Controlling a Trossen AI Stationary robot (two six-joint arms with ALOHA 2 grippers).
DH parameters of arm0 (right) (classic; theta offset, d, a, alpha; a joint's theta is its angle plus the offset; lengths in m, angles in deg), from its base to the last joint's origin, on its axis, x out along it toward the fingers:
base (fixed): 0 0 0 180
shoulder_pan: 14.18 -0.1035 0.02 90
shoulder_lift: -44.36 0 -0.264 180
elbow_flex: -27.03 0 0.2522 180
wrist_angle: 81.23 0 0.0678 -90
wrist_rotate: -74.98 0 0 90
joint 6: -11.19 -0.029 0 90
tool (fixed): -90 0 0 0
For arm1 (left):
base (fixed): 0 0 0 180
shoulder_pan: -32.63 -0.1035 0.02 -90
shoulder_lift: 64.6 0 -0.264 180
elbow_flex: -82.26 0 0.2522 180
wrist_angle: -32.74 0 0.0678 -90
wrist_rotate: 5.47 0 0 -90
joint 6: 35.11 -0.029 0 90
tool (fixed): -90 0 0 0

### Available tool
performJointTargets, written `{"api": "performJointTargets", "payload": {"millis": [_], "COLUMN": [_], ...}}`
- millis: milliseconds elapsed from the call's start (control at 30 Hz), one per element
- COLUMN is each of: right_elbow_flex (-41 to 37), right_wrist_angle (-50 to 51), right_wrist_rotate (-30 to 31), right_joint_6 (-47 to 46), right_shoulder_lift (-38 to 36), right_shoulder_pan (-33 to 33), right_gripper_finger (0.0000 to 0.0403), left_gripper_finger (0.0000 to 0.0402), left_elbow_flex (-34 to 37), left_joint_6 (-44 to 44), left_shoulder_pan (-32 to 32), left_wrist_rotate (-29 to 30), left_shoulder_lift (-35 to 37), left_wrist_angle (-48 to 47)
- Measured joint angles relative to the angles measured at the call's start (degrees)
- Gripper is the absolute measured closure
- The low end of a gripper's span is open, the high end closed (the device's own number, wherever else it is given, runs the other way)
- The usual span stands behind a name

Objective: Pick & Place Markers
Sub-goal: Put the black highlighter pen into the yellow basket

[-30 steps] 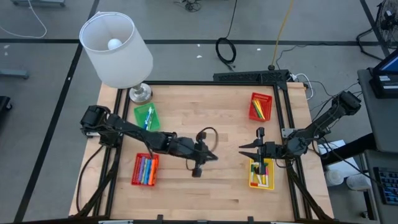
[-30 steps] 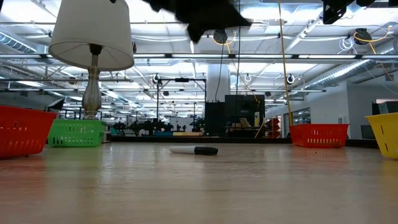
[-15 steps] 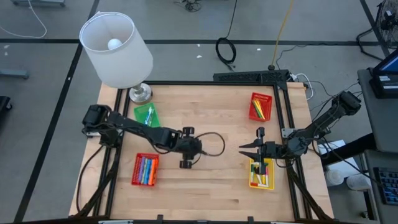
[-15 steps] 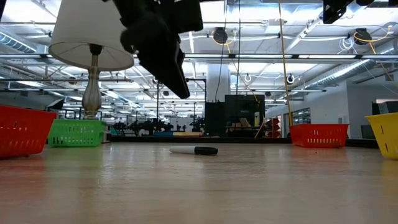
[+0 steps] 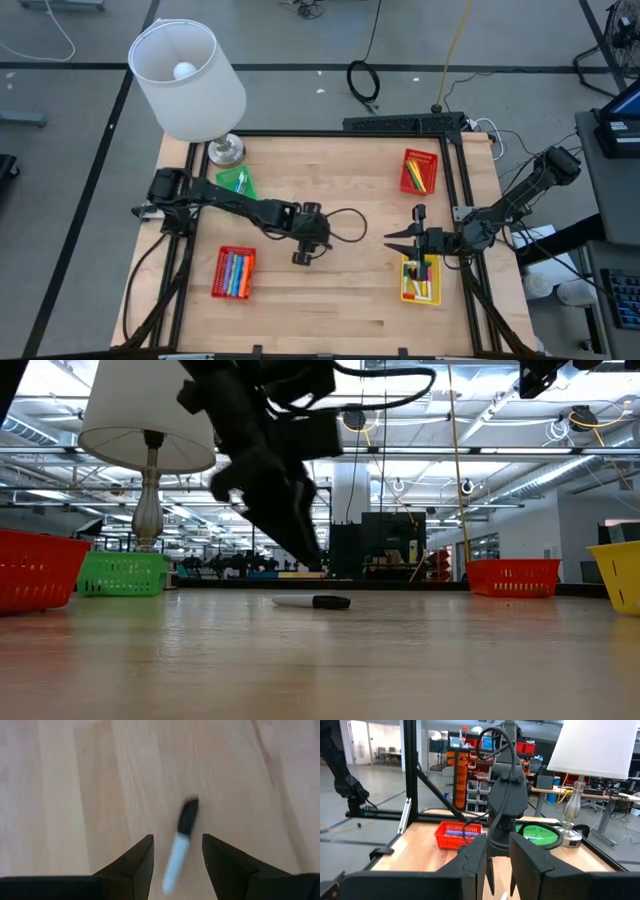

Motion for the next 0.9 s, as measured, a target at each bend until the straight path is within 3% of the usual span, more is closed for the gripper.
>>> {"api": "performJointTargets", "payload": {"millis": [200,633,733,900], "right_elbow_flex": [0.0,0.0,0.0,0.0], "right_wrist_angle": [0.6,1.1,1.2,1.2], "right_wrist_rotate": [-0.1,0.0,0.0,0.0], "right_joint_6": [0.0,-0.2,-0.2,-0.2], "right_shoulder_lift": [0.0,0.0,0.0,0.0], "right_shoulder_pan": [0.0,0.0,0.0,0.0], "right_gripper_finger": [0.0328,0.0328,0.0328,0.0328], "left_gripper_finger": [0.0227,0.023,0.0261,0.0367], "left_elbow_flex": [0.0,-0.3,-0.4,-0.5], "left_joint_6": [-4.4,-4.8,-4.2,-2.1], "left_shoulder_pan": [-0.9,-1.7,-1.9,-2.2], "left_wrist_rotate": [-1.5,-4.8,-5.6,-7.0], "left_shoulder_lift": [-2.8,-8.4,-10.0,-10.6], "left_wrist_angle": [2.2,1.2,0.8,1.0]}}
